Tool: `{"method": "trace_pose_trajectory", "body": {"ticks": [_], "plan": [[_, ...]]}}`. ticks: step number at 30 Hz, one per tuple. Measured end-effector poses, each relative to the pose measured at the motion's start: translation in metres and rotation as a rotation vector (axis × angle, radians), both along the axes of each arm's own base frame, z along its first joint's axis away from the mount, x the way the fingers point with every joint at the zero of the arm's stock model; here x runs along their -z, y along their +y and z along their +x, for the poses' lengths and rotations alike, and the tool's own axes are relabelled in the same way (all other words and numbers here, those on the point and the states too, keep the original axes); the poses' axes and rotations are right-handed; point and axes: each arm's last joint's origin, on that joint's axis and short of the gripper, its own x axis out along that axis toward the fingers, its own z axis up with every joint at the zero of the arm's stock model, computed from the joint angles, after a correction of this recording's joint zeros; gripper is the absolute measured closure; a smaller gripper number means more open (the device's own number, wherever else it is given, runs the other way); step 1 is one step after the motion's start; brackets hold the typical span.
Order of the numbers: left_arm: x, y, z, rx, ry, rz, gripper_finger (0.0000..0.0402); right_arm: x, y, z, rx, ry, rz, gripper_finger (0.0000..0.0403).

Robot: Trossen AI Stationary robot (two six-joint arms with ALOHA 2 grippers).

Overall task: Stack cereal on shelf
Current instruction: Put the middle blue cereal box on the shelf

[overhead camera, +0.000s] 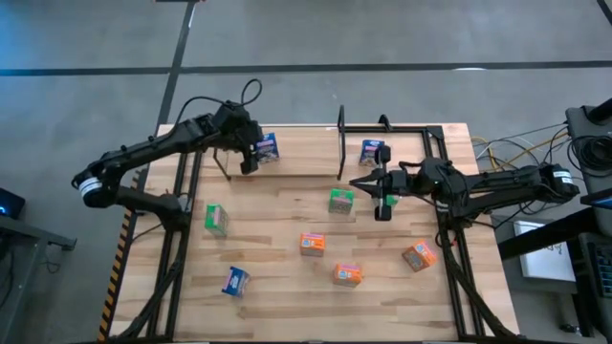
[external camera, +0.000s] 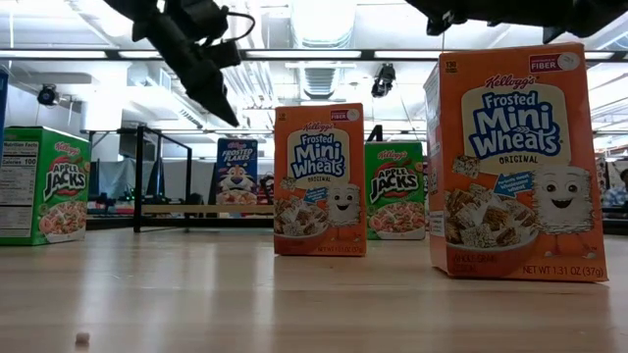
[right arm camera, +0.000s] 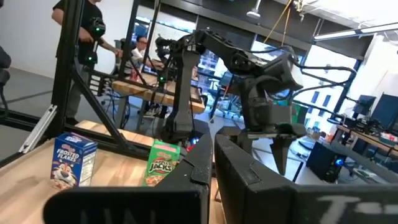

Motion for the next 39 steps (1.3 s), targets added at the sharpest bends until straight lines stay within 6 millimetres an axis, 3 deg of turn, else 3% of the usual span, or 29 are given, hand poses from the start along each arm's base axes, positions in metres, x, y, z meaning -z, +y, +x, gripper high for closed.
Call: {"method": "trace_pose_trajectory", "body": {"ticks": [12, 25, 39], "plan": [[0.007, 0.014, 0.006, -0.015, 0.032, 0.082, 0.0123, 0.001, 0.0, 0.0, 0.002, 0.01, -0.01, 0.0394], [0.026, 0.033, 0.007, -0.019, 0.069, 0.018, 0.0126, 0.004, 0.0, 0.001, -0.003, 0.038, 0.023, 0.0394], [0.027, 0.033, 0.007, 0.028, 0.096, 0.055, 0.0204, 0.006, 0.0, 0.001, -0.006, 0.065, 0.058, 0.0394]]}}
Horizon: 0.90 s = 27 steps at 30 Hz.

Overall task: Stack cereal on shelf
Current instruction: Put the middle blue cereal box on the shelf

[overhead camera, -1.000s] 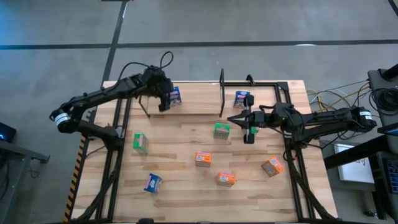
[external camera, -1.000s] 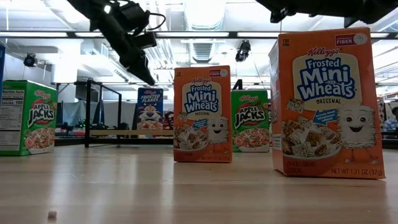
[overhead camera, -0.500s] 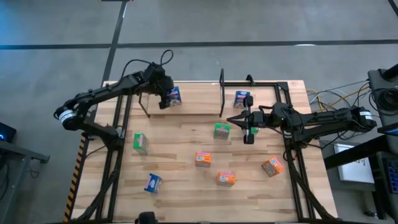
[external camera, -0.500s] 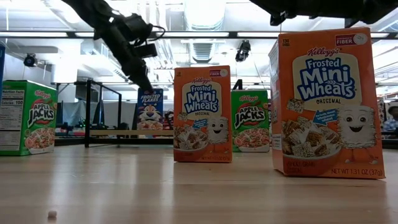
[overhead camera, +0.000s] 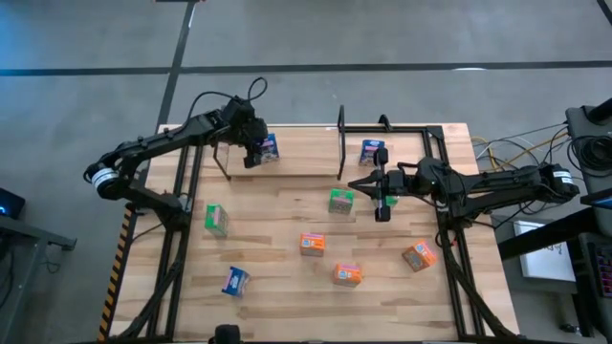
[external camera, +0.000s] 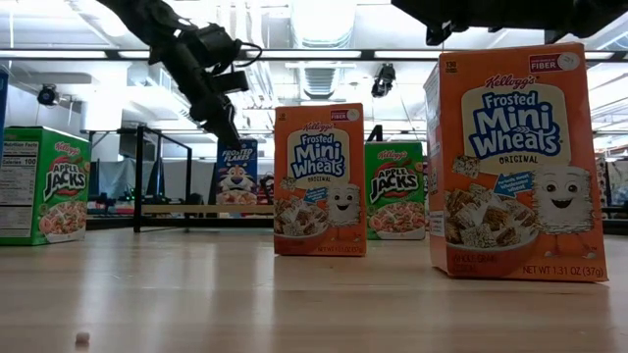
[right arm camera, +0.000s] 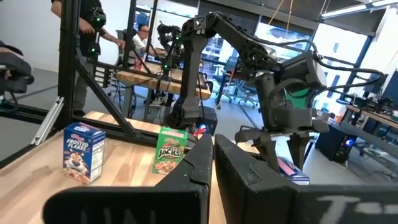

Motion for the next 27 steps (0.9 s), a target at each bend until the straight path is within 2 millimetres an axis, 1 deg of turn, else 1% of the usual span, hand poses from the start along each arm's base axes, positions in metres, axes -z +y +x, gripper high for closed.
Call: {"method": "trace_pose_trajectory", "body": {"ticks": [4, 10, 14, 16, 18, 23, 27], "plan": [[-0.006, 0.003, 0.0, 0.05, 0.016, 0.054, 0.0217, 0.0, 0.0, 0.0, 0.0, 0.004, 0.0, 0.0393], [-0.034, 0.015, -0.001, 0.093, -0.022, 0.16, 0.0223, 0.002, 0.0, 0.0, 0.0, 0.025, 0.001, 0.0394], [-0.047, 0.026, -0.004, 0.125, -0.094, 0.151, 0.0223, 0.002, 0.0, 0.0, 0.001, 0.024, 0.001, 0.0394], [-0.048, 0.034, -0.003, 0.127, -0.11, 0.135, 0.0223, 0.002, 0.0, 0.0, 0.001, 0.025, 0.001, 0.0394], [-0.046, 0.042, 0.001, 0.134, -0.117, 0.115, 0.0223, 0.002, 0.0, 0.0, 0.001, 0.025, 0.001, 0.0394], [-0.042, 0.06, 0.022, 0.183, -0.152, 0.049, 0.0223, 0.002, 0.0, 0.0, 0.001, 0.025, 0.001, 0.0394], [-0.036, 0.074, 0.035, 0.184, -0.147, 0.014, 0.0223, 0.002, 0.0, 0.0, 0.001, 0.026, 0.001, 0.0394]]}}
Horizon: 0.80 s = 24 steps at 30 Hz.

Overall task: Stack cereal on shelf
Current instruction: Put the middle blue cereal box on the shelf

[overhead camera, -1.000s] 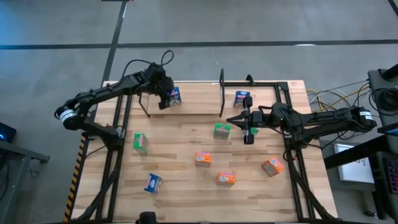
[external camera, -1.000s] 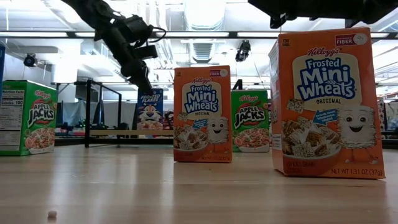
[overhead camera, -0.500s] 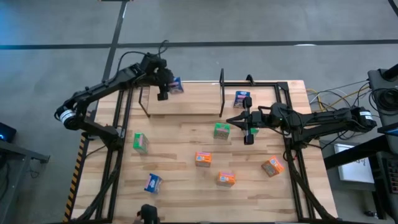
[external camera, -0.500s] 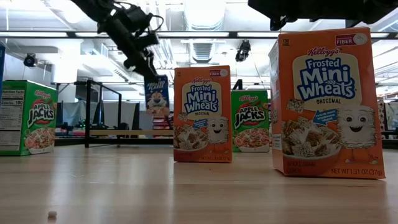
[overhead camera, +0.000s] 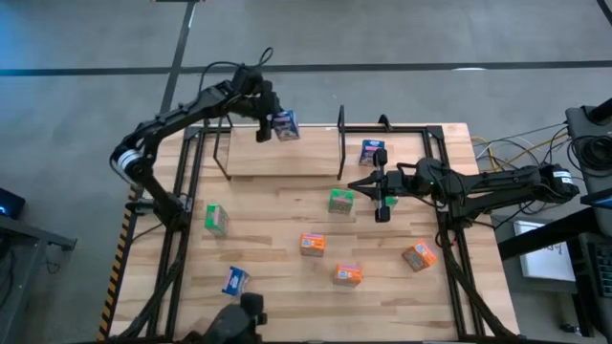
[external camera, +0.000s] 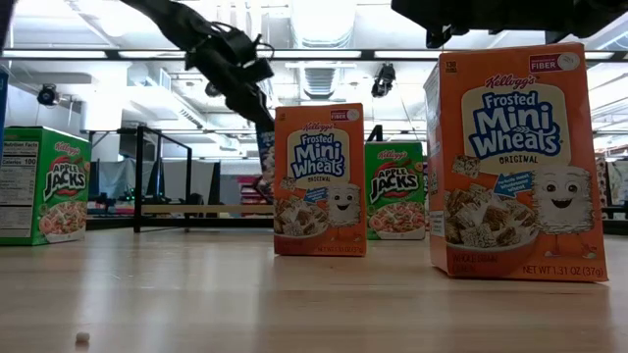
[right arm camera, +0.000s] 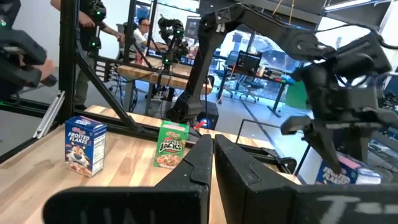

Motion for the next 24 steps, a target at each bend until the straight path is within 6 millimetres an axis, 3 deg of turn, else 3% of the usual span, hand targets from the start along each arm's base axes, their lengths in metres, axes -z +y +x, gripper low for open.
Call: {"method": "trace_pose_trajectory", "body": {"ticks": [7, 24], "plan": [[0.012, 0.014, 0.01, 0.008, 0.046, -0.017, 0.0223, 0.001, 0.0, 0.0, 0.0, 0.007, 0.001, 0.0394], [0.025, 0.022, -0.003, -0.009, 0.146, 0.002, 0.0223, 0.001, 0.0, 0.0, 0.0, 0.008, 0.0, 0.0394]]}}
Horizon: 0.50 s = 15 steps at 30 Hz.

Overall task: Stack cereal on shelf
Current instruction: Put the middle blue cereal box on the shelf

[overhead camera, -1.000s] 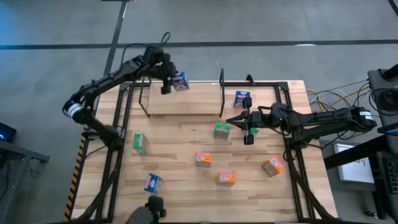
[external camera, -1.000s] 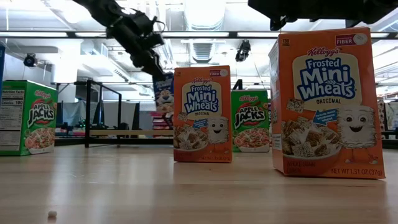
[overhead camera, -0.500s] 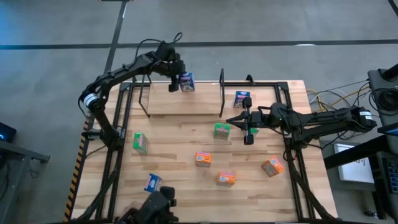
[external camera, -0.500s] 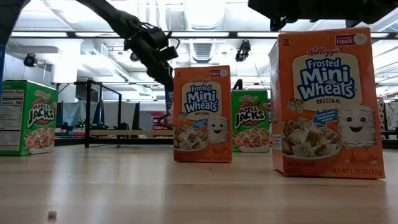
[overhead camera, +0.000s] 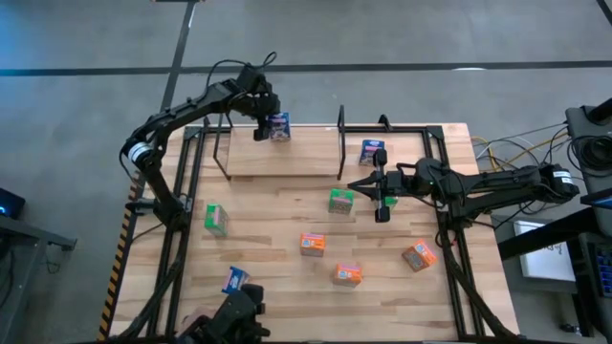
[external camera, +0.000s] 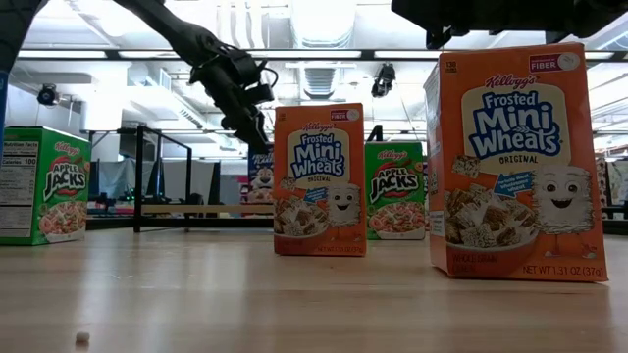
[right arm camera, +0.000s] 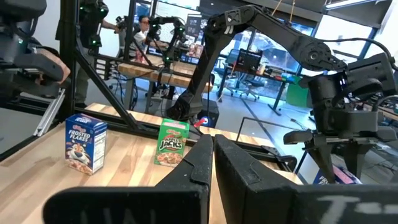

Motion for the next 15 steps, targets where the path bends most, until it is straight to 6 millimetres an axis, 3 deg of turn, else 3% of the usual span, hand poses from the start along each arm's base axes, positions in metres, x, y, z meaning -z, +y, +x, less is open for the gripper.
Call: {"method": "trace_pose_trajectory", "body": {"ticks": [15], "plan": [[0.0059, 0.0002, -0.0004, -0.016, 0.037, -0.01, 0.0223, 0.0, 0.0001, 0.0, 0.0, 0.0, 0.0, 0.0394]]}}
